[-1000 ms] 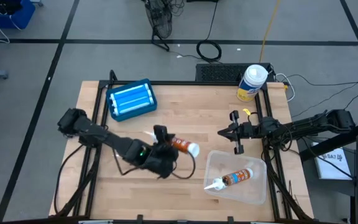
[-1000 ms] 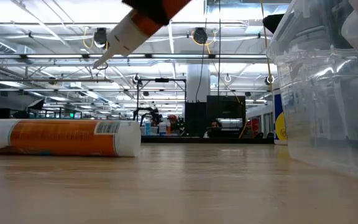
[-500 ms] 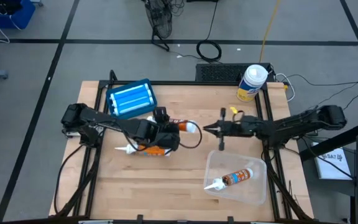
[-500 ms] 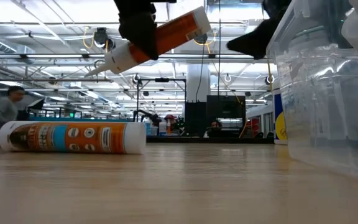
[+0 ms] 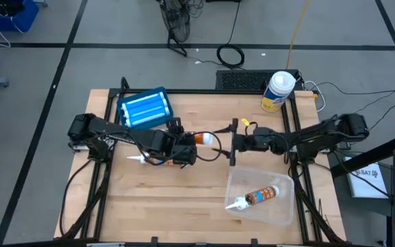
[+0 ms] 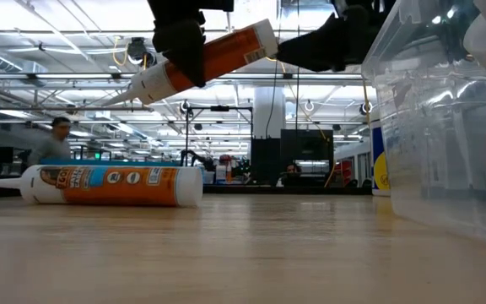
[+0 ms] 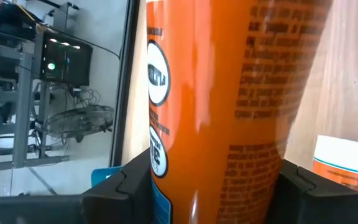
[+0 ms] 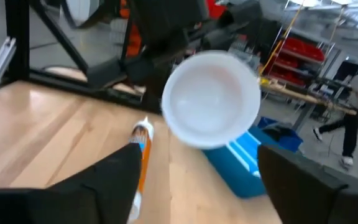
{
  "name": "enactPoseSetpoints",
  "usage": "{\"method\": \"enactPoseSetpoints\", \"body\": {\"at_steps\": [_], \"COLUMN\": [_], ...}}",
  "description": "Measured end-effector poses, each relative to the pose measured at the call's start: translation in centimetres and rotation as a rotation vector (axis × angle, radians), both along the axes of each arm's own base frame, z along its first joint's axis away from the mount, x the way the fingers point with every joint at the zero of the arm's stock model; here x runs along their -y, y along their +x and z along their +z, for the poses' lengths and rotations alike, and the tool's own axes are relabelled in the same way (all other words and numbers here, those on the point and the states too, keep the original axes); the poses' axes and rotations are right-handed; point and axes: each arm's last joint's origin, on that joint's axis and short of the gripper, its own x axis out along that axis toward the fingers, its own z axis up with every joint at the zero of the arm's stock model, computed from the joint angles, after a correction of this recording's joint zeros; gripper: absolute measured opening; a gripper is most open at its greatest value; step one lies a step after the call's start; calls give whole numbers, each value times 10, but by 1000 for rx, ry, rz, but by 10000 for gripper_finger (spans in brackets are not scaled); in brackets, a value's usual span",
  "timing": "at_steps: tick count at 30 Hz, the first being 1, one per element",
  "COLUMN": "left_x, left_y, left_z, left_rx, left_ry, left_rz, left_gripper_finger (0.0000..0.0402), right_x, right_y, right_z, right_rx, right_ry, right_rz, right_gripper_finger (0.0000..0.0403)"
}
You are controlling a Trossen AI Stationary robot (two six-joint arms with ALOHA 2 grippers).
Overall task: Pick & place silicon tubes, Sealant and Lysol wipes
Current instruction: Put the bottom orange sealant into the transparent bin
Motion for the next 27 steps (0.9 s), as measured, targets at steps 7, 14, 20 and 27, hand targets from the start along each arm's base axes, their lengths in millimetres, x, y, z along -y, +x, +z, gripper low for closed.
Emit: {"method": "enactPoseSetpoints", "body": {"at_steps": [7, 14, 20, 27], "left_x": [-1, -1, 0, 1], "left_y": [1, 1, 1, 1], "left_z": [0, 0, -1, -1], "left_rx": [5, 8, 6, 5], "left_ry": [-14, -35, -51, -72], "left_rz": [2, 1, -4, -11], "left_gripper_finger": [208, 208, 208, 208], "right_x": [0, -1, -1, -1], "right_y": [16, 34, 41, 41], "right_z": [5, 7, 10, 10], "right_rx": [33, 28, 33, 30], "right_ry": [0, -34, -51, -50], "right_rz": [4, 4, 4, 4], "right_gripper_finger": [328, 322, 318, 307]}}
